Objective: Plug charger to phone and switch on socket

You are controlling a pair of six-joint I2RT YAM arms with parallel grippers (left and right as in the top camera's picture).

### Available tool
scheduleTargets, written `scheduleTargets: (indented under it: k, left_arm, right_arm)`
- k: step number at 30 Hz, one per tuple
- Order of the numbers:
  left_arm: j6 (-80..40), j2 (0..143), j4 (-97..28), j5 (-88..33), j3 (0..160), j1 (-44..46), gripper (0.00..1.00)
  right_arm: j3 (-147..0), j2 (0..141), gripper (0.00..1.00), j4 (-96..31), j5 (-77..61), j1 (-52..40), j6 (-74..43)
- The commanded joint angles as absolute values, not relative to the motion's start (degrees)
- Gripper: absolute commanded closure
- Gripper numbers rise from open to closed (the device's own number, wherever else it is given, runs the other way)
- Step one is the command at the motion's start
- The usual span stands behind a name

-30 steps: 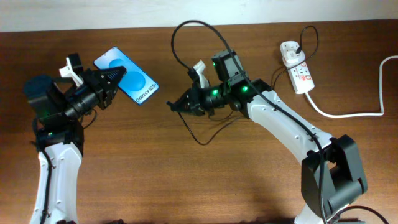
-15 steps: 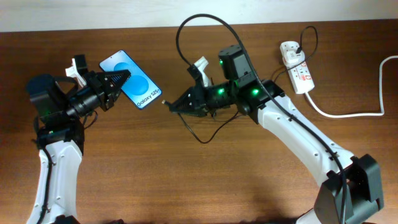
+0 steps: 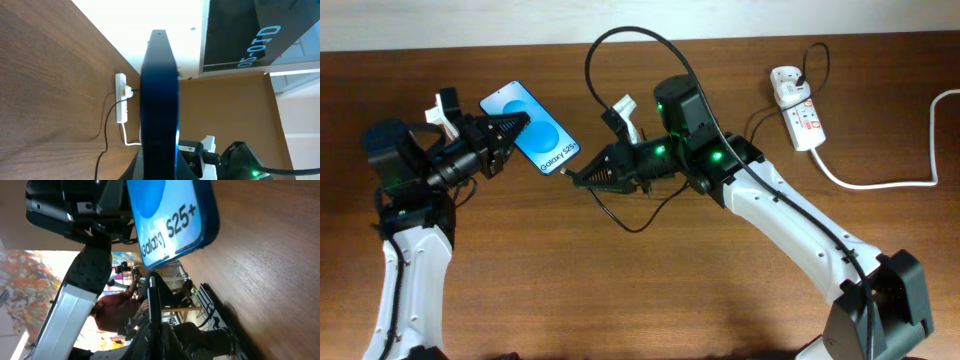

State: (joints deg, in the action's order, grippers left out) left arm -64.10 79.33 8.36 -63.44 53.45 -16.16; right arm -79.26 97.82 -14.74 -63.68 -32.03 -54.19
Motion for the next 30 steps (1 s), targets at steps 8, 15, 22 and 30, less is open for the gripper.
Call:
scheduleTargets:
  k: [8,15,22,30]
  left_arm:
    - [-63.37,79.29,8.88,-63.92,54.26,-16.29,1.0]
    - [-63.37,79.29,8.91,-64.27,54.26,-16.29,1.0]
    - [-63.79,79.29,8.88,-64.36,54.26,-16.29,1.0]
    - [-63.44,79.29,8.91,-65.63,54.26,-16.29,1.0]
  right_arm:
    - [-79.31,97.86,0.96,-14.52,-58.5,-32.4,-56.07]
    - [-79.31,97.86,0.96,-14.06,-56.29,-32.4,-56.49]
    - [-79.31,97.86,0.96,-9.98,-56.25,-33.8,-57.56]
    - [-79.31,97.86,0.96,-9.56,-56.21,-33.5,-51.72]
